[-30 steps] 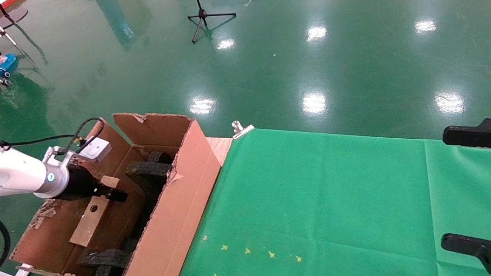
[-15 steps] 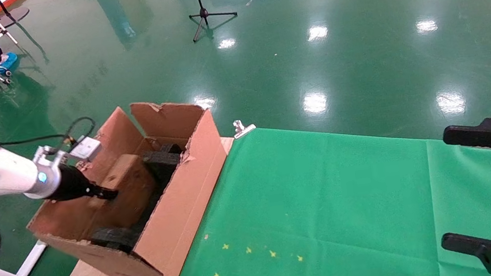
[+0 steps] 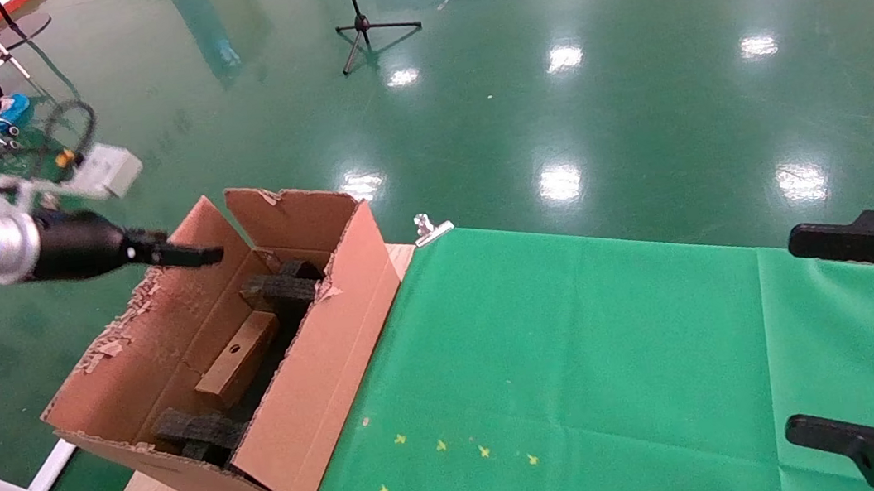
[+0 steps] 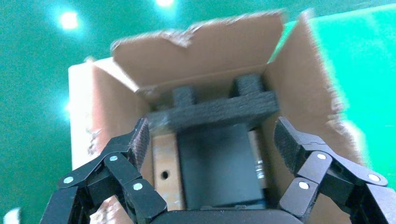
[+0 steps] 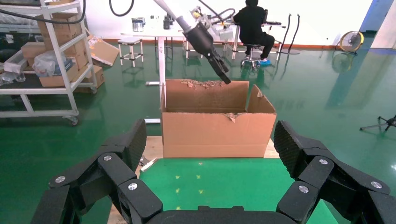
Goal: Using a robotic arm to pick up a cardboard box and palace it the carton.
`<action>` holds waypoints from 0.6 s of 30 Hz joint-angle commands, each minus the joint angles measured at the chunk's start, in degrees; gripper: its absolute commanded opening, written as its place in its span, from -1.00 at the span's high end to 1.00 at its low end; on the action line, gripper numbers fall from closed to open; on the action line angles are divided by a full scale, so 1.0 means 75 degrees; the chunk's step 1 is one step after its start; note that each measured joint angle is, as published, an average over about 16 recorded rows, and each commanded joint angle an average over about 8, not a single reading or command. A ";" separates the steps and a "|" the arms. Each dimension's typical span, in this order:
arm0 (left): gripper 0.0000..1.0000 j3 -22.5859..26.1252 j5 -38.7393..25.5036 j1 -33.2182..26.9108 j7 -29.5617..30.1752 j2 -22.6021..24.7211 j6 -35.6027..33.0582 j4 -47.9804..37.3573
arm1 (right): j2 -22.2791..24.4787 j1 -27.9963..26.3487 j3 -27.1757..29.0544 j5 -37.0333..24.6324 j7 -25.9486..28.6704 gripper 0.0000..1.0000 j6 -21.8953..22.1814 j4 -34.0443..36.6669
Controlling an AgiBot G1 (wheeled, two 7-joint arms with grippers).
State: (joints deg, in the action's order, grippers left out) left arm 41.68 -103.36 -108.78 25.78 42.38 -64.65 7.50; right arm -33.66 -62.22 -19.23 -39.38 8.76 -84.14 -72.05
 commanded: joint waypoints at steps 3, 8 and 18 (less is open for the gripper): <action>-1.00 -0.0138 0.0226 -0.0209 0.0009 -0.0210 -0.0614 0.0316 | 0.0000 0.0000 0.0000 0.0000 0.0000 -1.00 0.0001 0.0001; -1.00 -0.0146 0.0246 -0.0205 0.0008 -0.0216 -0.0650 0.0344 | 0.0001 0.0000 0.0001 0.0001 0.0000 -1.00 0.0001 0.0001; -1.00 -0.0435 0.0955 0.0407 -0.0181 -0.0269 -0.0787 0.1084 | 0.0001 0.0000 0.0000 0.0002 -0.0001 -1.00 0.0001 0.0002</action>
State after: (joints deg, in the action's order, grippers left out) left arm 38.33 -95.99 -105.57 24.37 40.34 -70.61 15.84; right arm -33.66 -62.22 -19.23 -39.37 8.75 -84.13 -72.03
